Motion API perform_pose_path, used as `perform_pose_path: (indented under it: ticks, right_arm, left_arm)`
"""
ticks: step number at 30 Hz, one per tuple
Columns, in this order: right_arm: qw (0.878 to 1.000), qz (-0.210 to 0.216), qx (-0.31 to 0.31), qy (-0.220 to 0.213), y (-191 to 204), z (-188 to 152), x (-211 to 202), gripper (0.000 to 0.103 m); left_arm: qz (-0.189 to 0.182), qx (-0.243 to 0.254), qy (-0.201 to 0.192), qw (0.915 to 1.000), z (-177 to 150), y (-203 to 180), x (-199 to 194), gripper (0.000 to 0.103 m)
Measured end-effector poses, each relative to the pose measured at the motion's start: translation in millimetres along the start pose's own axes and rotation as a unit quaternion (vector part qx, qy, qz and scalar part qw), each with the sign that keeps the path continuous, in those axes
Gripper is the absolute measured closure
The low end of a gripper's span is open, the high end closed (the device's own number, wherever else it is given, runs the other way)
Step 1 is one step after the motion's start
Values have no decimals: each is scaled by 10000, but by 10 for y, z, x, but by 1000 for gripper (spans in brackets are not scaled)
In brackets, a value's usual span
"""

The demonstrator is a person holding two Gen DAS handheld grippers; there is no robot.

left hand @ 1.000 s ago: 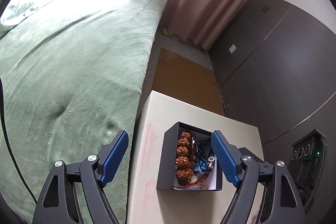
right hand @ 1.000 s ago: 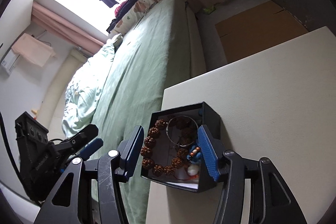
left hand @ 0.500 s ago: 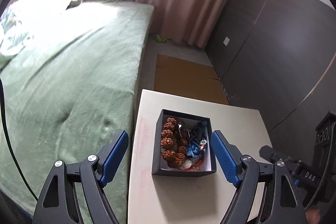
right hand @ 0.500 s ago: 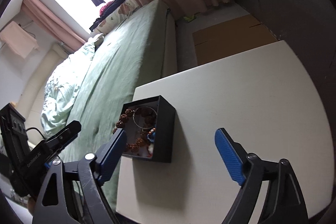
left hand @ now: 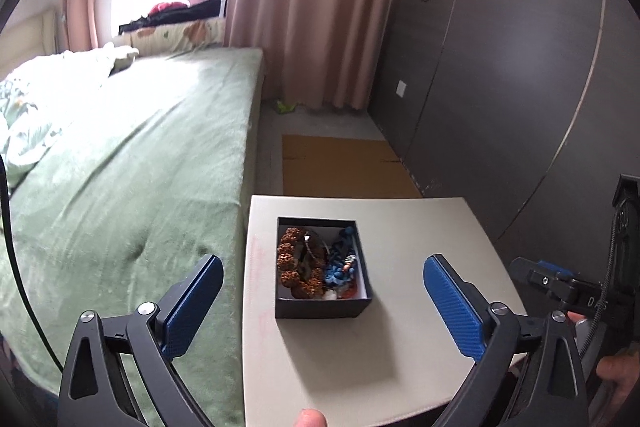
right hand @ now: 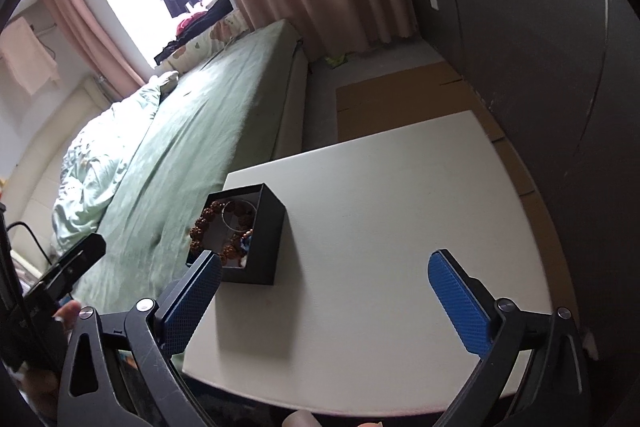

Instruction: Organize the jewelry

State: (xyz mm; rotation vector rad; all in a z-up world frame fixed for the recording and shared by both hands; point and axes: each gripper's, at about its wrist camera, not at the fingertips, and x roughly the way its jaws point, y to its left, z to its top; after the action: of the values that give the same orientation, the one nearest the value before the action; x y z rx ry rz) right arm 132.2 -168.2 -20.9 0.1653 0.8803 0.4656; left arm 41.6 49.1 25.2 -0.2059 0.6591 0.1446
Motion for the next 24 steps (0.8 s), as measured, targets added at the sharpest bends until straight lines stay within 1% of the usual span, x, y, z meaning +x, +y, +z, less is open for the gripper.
perform_pose_path:
  ticks: [4,7,9,13,14,16,18,21,24]
  right_arm:
    - [9997,-106,-96,-187,-15,-18,-257,0]
    - [9992,-193,-193,-299,3,-21,-414,0]
    - [9987,-233,-270,-356,29,-20,-498,0]
    - [9968,-304,-397,-629,61,-93,-697,0]
    - [9961,-317,-438,-700,55,-137,-735,0]
    - [9960,-317,-465,-692,46,-186,-764,0]
    - [9962,-242,-419,-722,18,-243,-801,0]
    - [9964,-152,-389,-732,14,-299,-849,0]
    - [9952,-278,-421,-842,8,-346,-932,0]
  left_arm:
    - [-4,153,-88,9998,-63,-119,-203,1]
    - [-25,115,-159,9998,-83,-141,-346,1]
    - [38,92,-220,9997,-99,-146,-434,1]
    - [5,32,-401,9992,-157,-140,-602,1]
    - [13,9,-483,9988,-169,-133,-636,1]
    - [42,-129,-715,9973,-213,-107,-701,1]
    - [-4,-83,-765,9970,-243,-121,-724,1]
    - [192,117,-872,9959,-303,-174,-749,1]
    - [76,103,-797,9967,-360,-165,-722,1]
